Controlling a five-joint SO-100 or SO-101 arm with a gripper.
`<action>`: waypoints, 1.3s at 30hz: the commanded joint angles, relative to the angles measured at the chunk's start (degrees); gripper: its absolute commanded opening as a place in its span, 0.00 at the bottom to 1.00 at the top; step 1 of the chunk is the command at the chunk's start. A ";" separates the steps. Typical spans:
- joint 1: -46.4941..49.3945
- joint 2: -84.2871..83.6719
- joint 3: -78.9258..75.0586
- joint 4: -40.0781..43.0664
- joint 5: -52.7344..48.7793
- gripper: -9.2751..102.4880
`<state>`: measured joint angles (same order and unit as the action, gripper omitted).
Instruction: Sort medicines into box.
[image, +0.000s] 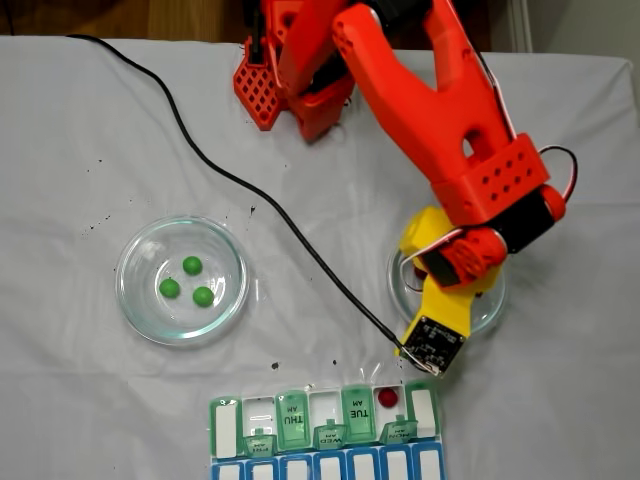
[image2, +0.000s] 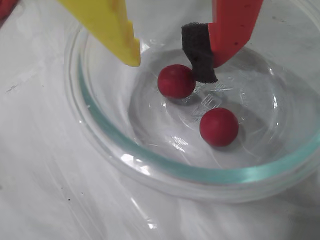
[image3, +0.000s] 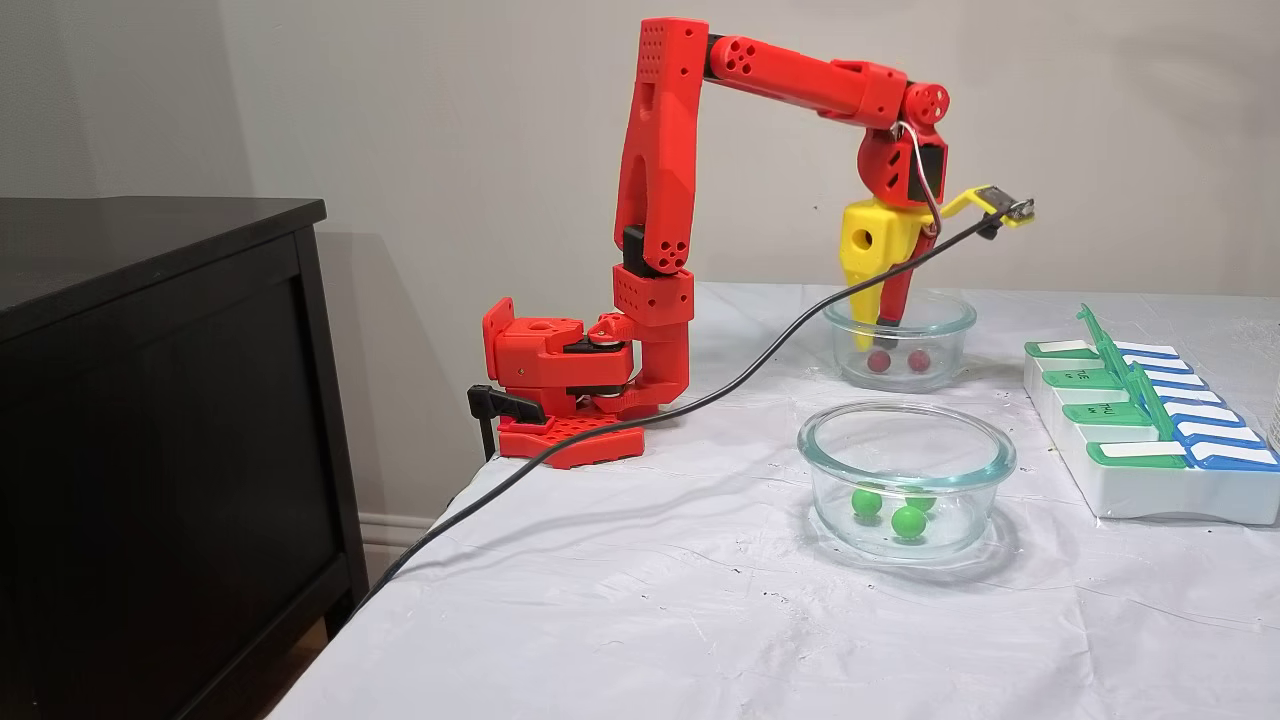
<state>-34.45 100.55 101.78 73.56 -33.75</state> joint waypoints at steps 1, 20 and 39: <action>-0.09 1.14 -0.53 -1.67 -0.35 0.24; 0.26 0.09 1.58 -5.71 -0.26 0.25; 0.53 -0.79 2.99 -8.96 -0.18 0.15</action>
<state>-34.45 98.53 105.12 65.04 -33.75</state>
